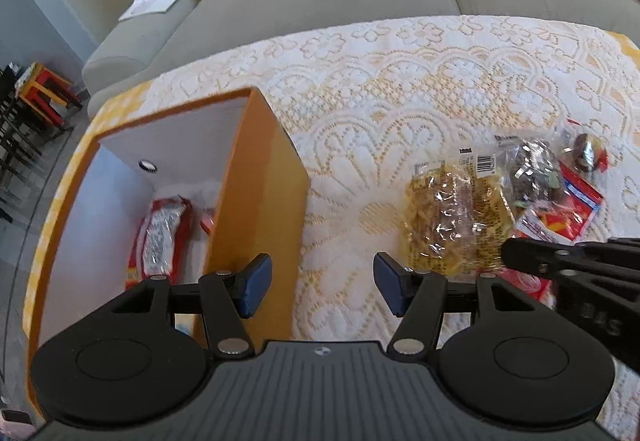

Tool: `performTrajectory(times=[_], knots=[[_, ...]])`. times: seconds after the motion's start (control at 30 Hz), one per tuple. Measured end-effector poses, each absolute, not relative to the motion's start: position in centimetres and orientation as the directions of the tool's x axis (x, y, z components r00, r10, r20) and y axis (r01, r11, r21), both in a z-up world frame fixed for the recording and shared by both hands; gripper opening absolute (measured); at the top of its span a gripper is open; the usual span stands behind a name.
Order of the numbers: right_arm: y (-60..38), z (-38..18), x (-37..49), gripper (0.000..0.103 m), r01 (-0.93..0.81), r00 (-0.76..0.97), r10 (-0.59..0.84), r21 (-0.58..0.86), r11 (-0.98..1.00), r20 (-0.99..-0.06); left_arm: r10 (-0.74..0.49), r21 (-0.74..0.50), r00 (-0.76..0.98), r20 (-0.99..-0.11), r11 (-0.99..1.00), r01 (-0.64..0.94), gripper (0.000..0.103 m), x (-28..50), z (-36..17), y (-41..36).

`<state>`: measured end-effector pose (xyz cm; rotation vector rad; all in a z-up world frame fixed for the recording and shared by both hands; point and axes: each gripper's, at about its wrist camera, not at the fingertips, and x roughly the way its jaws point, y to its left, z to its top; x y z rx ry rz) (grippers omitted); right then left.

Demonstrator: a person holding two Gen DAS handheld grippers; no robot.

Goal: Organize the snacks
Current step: 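Grasp the clear bag of yellow crackers with the right gripper, then grasp the clear bag of dark candies with the left gripper while the right gripper holds the cracker bag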

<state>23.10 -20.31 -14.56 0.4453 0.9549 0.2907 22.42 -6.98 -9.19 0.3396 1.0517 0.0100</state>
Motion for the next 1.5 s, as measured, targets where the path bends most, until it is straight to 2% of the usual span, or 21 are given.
performTrajectory(times=[0.37,0.6,0.63,0.73,0.8,0.83,0.87,1.13,1.33,1.4,1.5], knots=[[-26.0,-13.8,16.9,0.0,-0.053,0.505,0.398,0.433,0.9,-0.766,0.07,0.163,0.406,-0.911,0.967,0.198,0.069,19.7,-11.4,-8.9],[-27.9,-15.4,15.3,0.0,0.025,0.488,0.352,0.416,0.909,-0.799,-0.03,0.055,0.368,-0.93,0.974,0.218,0.062,19.3,-12.8,-10.8],[-27.9,-15.5,15.2,0.005,0.026,0.49,0.345,0.409,0.912,-0.8,-0.037,0.045,0.362,-0.931,0.975,0.217,0.061,19.3,-12.9,-10.9],[-27.8,-15.5,15.5,0.01,0.033,0.512,0.33,0.402,0.915,-0.793,-0.048,0.03,0.353,-0.935,0.977,0.211,0.06,19.5,-13.2,-11.3],[-28.3,-15.5,15.7,0.022,0.047,0.534,0.34,0.429,0.902,-0.774,-0.048,0.029,0.349,-0.936,0.977,0.211,0.06,19.5,-13.4,-11.4],[-28.6,-15.4,15.9,0.032,0.055,0.547,0.346,0.445,0.894,-0.762,-0.049,0.027,0.346,-0.937,0.977,0.212,0.06,19.6,-13.5,-11.5],[-28.9,-15.5,16.2,0.038,0.064,0.561,0.353,0.465,0.883,-0.749,-0.049,0.026,0.341,-0.939,0.977,0.213,0.059,19.6,-13.7,-11.6],[-28.9,-18.0,18.9,0.053,0.081,0.555,0.425,0.554,0.828,-0.715,-0.03,0.042,0.312,-0.95,0.974,0.223,0.057,19.8,-14.6,-12.1],[-28.2,-18.5,19.5,0.055,0.027,0.568,0.467,0.583,0.812,-0.677,-0.024,0.054,0.316,-0.948,0.97,0.238,0.056,20.1,-14.8,-12.7],[-27.9,-18.5,19.5,0.051,0.016,0.569,0.465,0.575,0.818,-0.678,-0.013,0.07,0.321,-0.947,0.967,0.245,0.056,20.2,-14.8,-12.9],[-27.9,-18.4,19.5,0.038,0.002,0.573,0.472,0.577,0.817,-0.67,-0.009,0.079,0.327,-0.945,0.964,0.254,0.056,20.2,-14.8,-13.0]])
